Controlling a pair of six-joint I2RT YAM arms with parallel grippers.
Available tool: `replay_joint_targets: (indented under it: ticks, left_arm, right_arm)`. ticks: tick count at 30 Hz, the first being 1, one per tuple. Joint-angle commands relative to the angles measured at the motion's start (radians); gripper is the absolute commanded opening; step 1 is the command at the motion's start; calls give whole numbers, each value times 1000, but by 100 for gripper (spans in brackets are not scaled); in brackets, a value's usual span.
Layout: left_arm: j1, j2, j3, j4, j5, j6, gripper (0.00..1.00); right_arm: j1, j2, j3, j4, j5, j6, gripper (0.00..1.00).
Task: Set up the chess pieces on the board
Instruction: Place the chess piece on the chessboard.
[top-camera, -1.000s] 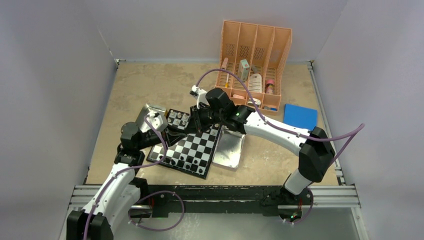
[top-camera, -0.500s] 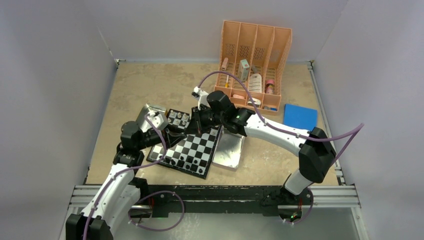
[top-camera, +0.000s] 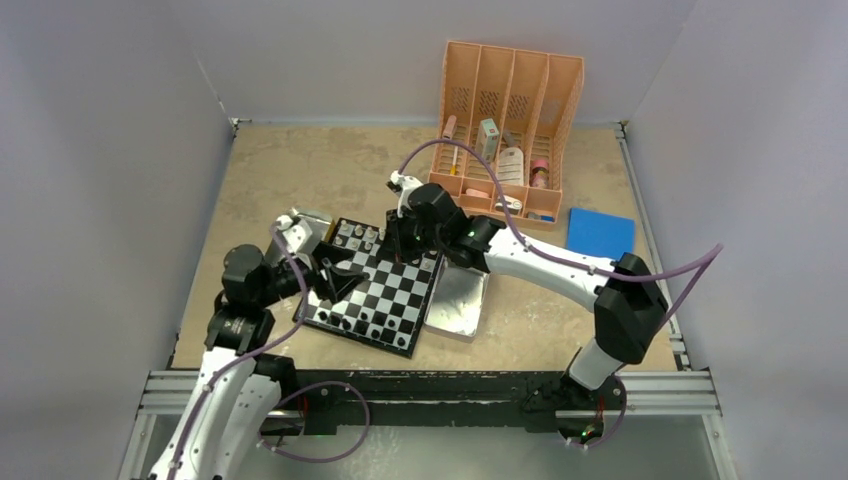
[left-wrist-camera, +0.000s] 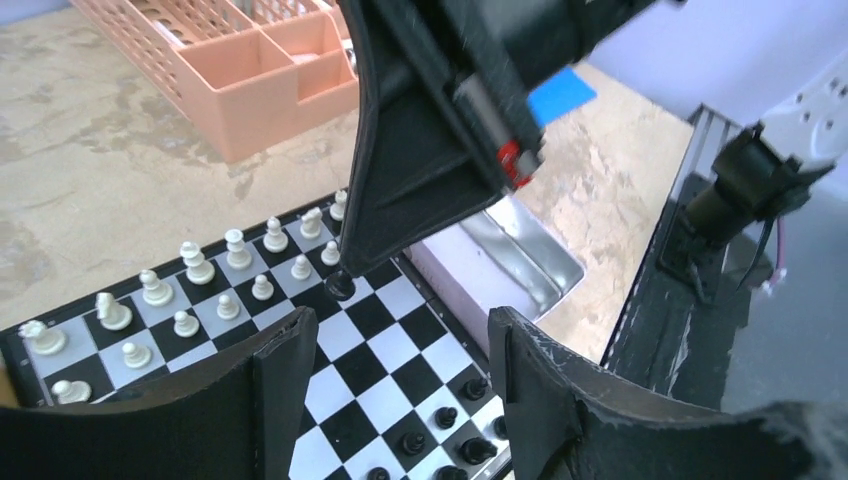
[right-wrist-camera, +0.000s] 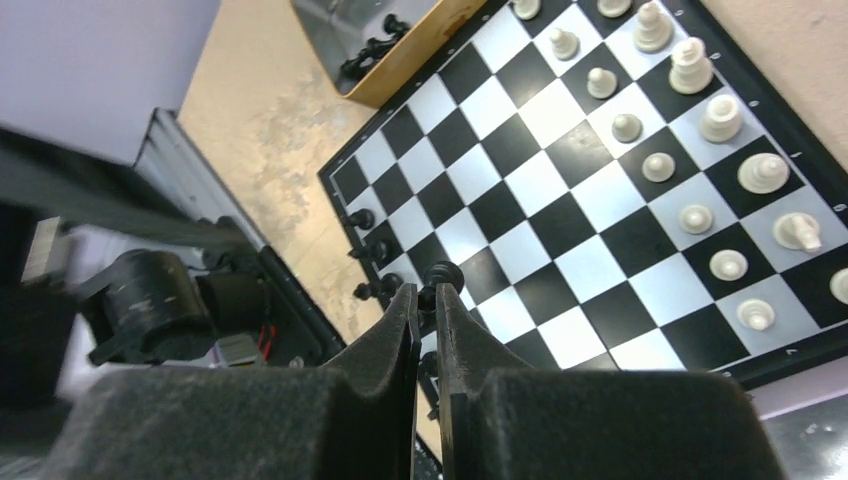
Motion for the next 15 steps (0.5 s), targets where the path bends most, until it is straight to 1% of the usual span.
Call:
replay_joint_targets:
  ticks: [1, 4, 9, 15]
  left_arm:
    - [-5, -82, 163, -210, -159, -144, 63]
    - [-5, -116, 265, -343, -326, -259, 65]
    - [-5, -106, 420, -518, -493, -404, 67]
    - [-5, -73, 579, -665, -578, -458, 69]
  right_arm:
    - [43, 35, 56, -19, 118, -28, 9]
    - [78, 71, 58, -18, 160, -25, 9]
    - [168, 171, 115, -40, 226, -16, 10]
    - [239, 296, 216, -67, 269, -16, 10]
